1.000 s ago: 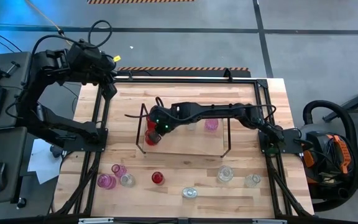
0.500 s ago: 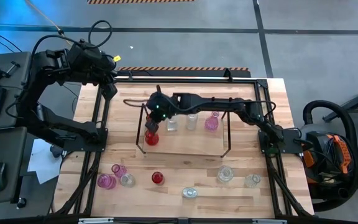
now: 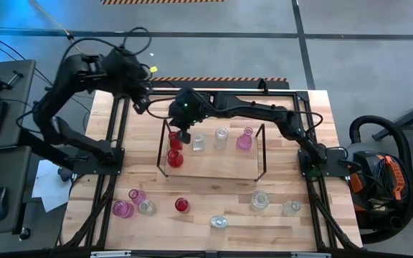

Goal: Sort vases onto shelf
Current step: Put the red vase aligned with the other red vase on the shelf

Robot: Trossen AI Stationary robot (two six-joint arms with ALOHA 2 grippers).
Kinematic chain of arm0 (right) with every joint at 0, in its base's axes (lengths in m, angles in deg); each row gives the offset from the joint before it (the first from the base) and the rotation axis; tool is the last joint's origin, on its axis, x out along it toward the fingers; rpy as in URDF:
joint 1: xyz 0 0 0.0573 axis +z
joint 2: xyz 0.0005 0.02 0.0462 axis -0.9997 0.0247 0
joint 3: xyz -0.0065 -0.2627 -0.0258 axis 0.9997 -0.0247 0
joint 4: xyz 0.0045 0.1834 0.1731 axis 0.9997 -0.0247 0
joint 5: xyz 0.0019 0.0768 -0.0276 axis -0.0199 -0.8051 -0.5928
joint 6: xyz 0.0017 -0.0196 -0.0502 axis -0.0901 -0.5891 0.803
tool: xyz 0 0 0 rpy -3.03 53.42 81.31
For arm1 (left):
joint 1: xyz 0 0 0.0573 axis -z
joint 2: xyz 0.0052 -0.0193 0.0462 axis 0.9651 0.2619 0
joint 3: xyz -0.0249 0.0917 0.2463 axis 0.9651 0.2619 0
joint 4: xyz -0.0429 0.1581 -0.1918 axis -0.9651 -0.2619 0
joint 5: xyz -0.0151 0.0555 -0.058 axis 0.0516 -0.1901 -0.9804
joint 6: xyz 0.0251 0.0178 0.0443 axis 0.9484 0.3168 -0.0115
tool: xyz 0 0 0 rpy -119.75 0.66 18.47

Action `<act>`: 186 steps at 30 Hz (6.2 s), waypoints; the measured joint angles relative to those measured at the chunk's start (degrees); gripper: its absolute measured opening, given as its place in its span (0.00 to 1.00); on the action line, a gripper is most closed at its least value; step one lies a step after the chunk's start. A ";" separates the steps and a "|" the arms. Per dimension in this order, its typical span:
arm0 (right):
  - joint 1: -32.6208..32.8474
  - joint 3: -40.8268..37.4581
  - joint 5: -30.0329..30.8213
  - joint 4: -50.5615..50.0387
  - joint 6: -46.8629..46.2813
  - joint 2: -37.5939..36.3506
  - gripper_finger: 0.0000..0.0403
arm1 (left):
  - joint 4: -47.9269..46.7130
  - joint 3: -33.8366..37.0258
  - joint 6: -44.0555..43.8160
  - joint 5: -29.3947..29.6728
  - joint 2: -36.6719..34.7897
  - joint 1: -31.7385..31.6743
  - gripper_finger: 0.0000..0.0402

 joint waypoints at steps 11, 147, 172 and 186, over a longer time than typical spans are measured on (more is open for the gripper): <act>-1.79 0.00 -3.01 -5.28 -1.68 -0.63 0.00 | -0.03 0.02 1.72 2.73 2.17 -0.03 0.22; 15.24 -23.74 15.70 19.81 -68.64 -1.22 0.00 | -0.05 -0.68 12.95 2.52 -12.34 -3.67 0.22; 13.60 -23.71 16.93 19.88 -66.14 -1.22 0.00 | -0.05 -0.68 12.30 2.52 -12.34 -3.67 0.22; 13.38 -23.71 18.40 18.63 -66.14 -1.22 0.00 | -0.05 -0.66 12.30 2.52 -12.34 -3.67 0.22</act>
